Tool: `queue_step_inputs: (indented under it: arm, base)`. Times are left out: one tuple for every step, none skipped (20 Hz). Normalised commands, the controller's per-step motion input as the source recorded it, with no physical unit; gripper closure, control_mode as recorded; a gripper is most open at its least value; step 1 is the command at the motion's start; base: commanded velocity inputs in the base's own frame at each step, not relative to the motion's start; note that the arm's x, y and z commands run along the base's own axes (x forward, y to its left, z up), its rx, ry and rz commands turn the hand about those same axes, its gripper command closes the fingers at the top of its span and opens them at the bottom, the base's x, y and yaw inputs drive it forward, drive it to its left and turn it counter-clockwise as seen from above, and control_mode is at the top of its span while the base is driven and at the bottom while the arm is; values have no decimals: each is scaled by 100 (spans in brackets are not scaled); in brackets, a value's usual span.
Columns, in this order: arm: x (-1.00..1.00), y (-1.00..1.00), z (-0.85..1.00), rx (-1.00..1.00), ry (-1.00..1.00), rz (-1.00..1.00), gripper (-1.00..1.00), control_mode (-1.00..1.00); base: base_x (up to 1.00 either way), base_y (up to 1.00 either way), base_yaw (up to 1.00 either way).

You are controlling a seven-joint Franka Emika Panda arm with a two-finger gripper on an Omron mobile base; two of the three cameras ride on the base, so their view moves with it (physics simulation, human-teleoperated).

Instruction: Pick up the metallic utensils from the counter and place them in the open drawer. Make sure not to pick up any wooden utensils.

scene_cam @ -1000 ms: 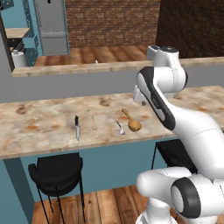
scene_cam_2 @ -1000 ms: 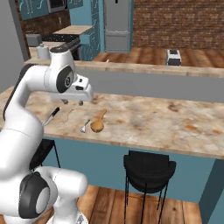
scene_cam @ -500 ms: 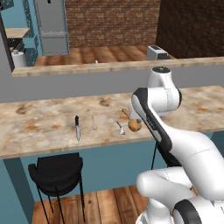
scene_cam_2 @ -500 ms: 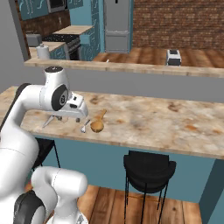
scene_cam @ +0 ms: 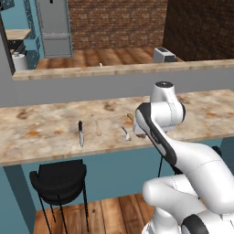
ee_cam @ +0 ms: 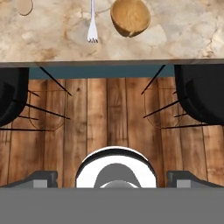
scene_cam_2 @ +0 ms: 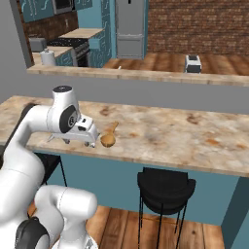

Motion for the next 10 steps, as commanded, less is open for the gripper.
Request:
queue_step_inputs:
  arm:
    - [10, 0, 0, 0, 0, 0, -100, -100]
    - [16, 0, 0, 0, 0, 0, -100, -100]
    - [23, 0, 0, 0, 0, 0, -100, -100]
    - [17, 0, 0, 0, 0, 0, -100, -100]
    - [20, 0, -1, 0, 0, 0, -100, -100]
    - [21, 0, -7, 0, 2, 0, -100, -100]
    - [29, 4, -16, 0, 5, 0, -100, -100]
    - [31, 2, -16, 0, 5, 0, -100, -100]
    - [37, 0, -19, 0, 5, 0, -100, -100]
    - [41, 0, -18, 0, 6, 0, -100, -100]
  base:
    - [0, 0, 0]
    - [0, 0, 0]
    - [0, 0, 0]
    - [0, 0, 0]
    - [0, 0, 0]
    - [0, 0, 0]
    - [0, 0, 0]
    - [0, 0, 0]
    - [0, 0, 0]
    - [0, 0, 0]
